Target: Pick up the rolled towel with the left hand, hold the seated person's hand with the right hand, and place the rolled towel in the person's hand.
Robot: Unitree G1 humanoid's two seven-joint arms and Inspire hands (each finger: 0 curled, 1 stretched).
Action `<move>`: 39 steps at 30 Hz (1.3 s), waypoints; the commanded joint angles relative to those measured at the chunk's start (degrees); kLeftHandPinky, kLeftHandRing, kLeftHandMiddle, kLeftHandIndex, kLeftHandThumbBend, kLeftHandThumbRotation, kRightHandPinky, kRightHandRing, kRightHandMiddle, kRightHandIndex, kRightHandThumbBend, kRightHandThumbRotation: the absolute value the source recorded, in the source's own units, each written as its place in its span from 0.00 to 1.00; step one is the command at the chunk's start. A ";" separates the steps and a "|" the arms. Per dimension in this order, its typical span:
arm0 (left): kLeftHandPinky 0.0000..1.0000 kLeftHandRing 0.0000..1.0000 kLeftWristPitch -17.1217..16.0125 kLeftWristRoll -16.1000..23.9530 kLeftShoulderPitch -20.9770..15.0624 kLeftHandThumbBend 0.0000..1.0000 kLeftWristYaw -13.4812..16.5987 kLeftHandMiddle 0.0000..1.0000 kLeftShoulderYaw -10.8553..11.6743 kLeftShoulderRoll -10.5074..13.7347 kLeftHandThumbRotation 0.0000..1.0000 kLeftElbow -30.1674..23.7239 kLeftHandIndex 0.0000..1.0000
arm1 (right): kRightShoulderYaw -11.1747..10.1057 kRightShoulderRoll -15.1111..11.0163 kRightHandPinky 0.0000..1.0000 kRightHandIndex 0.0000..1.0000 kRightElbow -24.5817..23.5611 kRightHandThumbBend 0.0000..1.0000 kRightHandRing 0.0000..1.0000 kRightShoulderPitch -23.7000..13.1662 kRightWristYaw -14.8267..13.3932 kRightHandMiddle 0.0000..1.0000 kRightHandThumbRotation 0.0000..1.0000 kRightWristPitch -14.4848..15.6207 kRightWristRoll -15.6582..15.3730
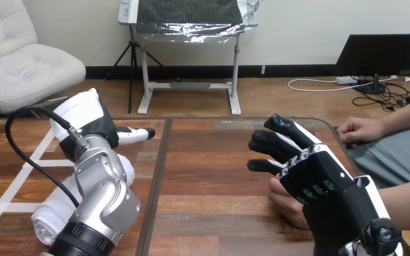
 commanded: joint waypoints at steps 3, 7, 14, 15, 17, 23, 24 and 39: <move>1.00 1.00 -0.86 1.43 -0.99 0.89 2.63 1.00 0.16 -0.23 0.55 1.09 1.00 | -0.40 0.46 0.75 0.86 -1.11 0.96 0.83 -2.20 -0.02 0.82 1.00 -1.18 0.65; 1.00 1.00 -1.05 1.13 -0.90 0.89 3.39 1.00 0.42 -0.37 0.55 1.47 1.00 | -0.40 0.39 0.75 0.86 -1.11 0.96 0.83 -2.18 0.07 0.82 1.00 -1.19 0.76; 1.00 1.00 -1.27 0.80 -0.54 0.89 4.32 1.00 0.59 -0.38 0.54 1.61 1.00 | -0.38 0.55 0.75 0.86 -0.90 0.95 0.83 -2.26 0.09 0.82 1.00 -1.58 0.67; 1.00 1.00 -1.26 0.79 -0.50 0.89 4.38 1.00 0.57 -0.37 0.54 1.62 1.00 | -0.42 0.58 0.75 0.86 -0.87 0.95 0.83 -2.25 0.03 0.82 1.00 -1.60 0.57; 1.00 1.00 -1.31 0.74 -0.36 0.89 4.63 1.00 0.63 -0.38 0.54 1.63 1.00 | -0.44 0.61 0.75 0.86 -0.82 0.95 0.83 -2.26 0.00 0.82 1.00 -1.62 0.50; 1.00 1.00 -1.50 0.55 0.23 0.89 5.46 1.00 0.90 -0.45 0.54 1.46 1.00 | -0.42 0.44 0.75 0.86 -0.89 0.96 0.83 -2.28 0.13 0.82 1.00 -1.41 0.77; 1.00 1.00 -1.51 0.53 0.33 0.89 5.53 1.00 0.91 -0.44 0.54 1.42 1.00 | -0.41 0.39 0.75 0.86 -0.91 0.96 0.83 -2.29 0.17 0.82 1.00 -1.38 0.82; 1.00 1.00 -1.39 -0.31 1.66 0.89 5.72 1.00 1.62 -0.69 0.53 1.16 1.00 | -0.42 0.27 0.75 0.86 -1.10 0.96 0.84 -2.22 0.19 0.82 1.00 -1.29 0.79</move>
